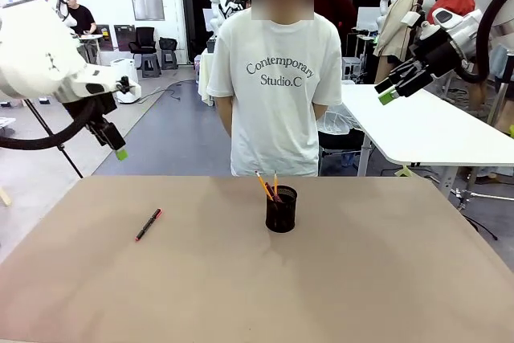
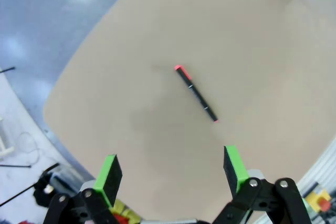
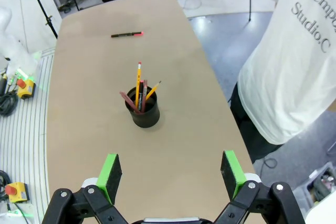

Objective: Place the pens into the pen holder.
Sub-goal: Pick up a writing instrument from the table and place it into the Pen holder.

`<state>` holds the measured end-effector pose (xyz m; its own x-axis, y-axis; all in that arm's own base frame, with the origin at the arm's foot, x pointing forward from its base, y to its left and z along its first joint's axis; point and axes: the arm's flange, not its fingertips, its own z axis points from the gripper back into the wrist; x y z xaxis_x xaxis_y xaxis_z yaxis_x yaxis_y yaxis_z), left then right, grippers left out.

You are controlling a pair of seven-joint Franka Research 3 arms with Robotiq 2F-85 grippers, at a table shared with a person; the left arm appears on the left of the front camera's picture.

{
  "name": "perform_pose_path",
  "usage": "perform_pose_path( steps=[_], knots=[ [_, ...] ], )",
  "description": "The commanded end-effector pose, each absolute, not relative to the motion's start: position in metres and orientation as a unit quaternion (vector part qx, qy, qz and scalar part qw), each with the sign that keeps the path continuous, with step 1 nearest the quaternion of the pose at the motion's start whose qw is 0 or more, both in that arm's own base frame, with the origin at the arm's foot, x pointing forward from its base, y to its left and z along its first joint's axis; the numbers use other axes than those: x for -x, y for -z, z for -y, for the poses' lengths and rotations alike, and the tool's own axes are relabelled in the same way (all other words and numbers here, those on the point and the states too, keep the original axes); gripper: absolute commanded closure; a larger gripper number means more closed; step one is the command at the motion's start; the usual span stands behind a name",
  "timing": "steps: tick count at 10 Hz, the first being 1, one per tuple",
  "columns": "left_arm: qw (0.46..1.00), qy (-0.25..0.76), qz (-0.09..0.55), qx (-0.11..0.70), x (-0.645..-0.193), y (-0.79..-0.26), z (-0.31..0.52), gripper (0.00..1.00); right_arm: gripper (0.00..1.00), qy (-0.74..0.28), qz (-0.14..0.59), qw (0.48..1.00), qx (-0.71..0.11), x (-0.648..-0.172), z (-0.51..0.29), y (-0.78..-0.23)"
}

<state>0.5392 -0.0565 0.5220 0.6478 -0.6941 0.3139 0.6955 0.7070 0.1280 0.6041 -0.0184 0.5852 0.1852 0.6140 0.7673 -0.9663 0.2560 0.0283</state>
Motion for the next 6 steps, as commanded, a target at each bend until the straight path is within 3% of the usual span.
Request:
perform_pose_path(
  steps=[1,3,4,5,6],
  knots=[
    [0.908,0.381,0.170,-0.036,-0.528,-0.507,0.073,0.00,0.00,-0.547,0.330,0.723,-0.264,-0.602,0.016,-0.584],
    [0.902,0.393,0.177,-0.025,-0.526,-0.493,0.075,0.00,0.00,-0.547,0.330,0.723,-0.264,-0.602,0.016,-0.584],
    [0.879,0.425,0.209,0.061,-0.529,-0.501,0.075,0.00,0.00,-0.547,0.330,0.723,-0.264,-0.602,0.016,-0.584],
    [0.901,0.399,0.166,-0.029,-0.532,-0.497,0.078,0.00,0.00,-0.547,0.330,0.723,-0.264,-0.602,0.016,-0.584],
    [0.901,0.399,0.166,-0.029,-0.532,-0.497,0.078,0.00,0.00,-0.547,0.330,0.723,-0.264,-0.602,0.016,-0.584]
  ],
)
